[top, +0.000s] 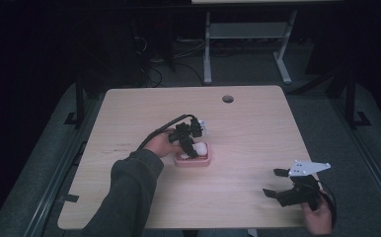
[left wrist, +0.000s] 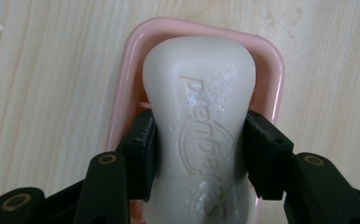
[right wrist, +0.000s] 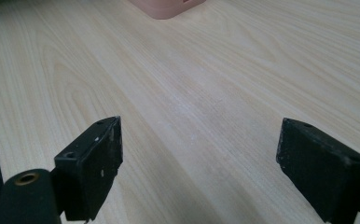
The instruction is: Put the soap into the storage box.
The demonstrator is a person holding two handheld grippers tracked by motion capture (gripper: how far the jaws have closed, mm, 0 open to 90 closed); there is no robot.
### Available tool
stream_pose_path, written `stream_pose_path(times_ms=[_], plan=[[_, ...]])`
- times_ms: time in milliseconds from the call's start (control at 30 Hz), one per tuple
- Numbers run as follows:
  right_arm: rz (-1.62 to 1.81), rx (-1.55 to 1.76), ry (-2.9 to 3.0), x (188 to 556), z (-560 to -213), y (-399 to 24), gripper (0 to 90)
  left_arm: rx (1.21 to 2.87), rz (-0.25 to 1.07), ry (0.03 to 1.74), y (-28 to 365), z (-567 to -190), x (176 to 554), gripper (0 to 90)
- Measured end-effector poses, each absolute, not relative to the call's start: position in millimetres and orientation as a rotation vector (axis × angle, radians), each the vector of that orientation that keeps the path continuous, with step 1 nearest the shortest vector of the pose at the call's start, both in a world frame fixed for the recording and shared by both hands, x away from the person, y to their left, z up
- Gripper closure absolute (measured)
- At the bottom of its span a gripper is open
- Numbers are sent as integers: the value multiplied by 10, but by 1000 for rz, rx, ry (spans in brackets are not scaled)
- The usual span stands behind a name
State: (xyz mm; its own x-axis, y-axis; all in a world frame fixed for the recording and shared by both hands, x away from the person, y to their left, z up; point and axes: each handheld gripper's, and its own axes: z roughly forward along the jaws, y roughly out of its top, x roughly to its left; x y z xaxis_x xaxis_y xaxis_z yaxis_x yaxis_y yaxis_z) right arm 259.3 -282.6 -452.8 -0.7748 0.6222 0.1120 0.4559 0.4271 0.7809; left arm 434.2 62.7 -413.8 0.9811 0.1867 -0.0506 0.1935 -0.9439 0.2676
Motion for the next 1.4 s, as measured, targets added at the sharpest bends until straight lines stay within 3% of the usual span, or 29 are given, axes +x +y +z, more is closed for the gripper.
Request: stream_pose_path(times_ms=[1100, 1400], plan=[[1268, 945, 2492, 2590, -4526, -2814, 142, 2866, -45, 295, 641, -4198, 4370, 492], [1266, 932, 2496, 2601, -4528, -2791, 141, 2852, -18, 297, 661, -4131, 4350, 454]])
